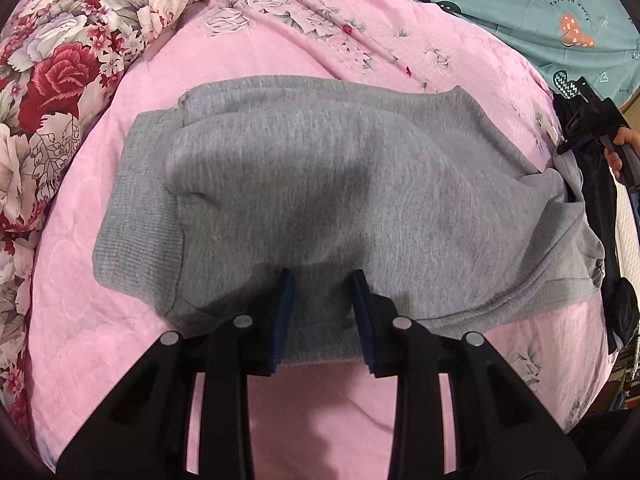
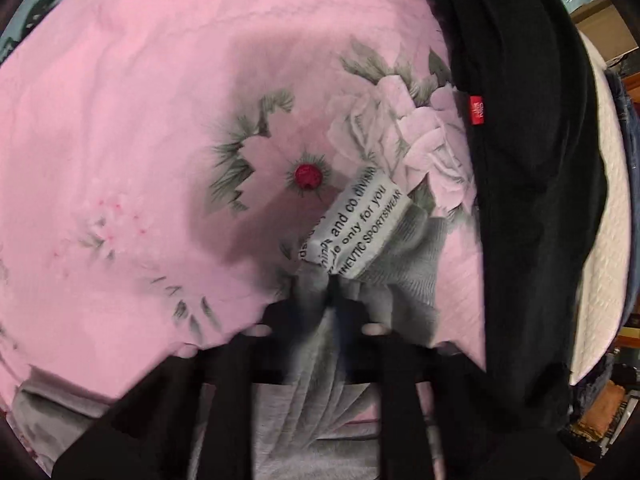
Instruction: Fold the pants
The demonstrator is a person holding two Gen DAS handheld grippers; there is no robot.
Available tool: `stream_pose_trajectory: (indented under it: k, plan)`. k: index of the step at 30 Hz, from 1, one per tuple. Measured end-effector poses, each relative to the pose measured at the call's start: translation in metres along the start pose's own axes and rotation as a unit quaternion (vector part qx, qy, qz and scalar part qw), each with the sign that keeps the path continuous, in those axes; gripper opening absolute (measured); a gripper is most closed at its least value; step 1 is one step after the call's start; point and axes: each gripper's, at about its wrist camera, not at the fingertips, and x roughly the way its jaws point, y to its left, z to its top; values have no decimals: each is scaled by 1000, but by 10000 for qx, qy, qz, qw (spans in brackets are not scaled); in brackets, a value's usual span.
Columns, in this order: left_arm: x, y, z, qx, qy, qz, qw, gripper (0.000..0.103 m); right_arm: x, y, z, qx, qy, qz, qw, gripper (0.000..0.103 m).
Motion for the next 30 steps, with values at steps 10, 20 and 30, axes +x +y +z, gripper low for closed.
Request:
stream_pose_trajectory:
  k: [10,20,30]
  plan:
    - [1,0,2,61,36,9,10000,31,-103,-126,-138,182,-1515,1629,9748,8]
    - [5,-3,10,290,244,141,9992,32,13,-195,-254,734,-1388,1973,9677,8]
    - [8,-7,11,339,251,284,9987,33,-1,-201,-280,415,-1702,1336,9754,42]
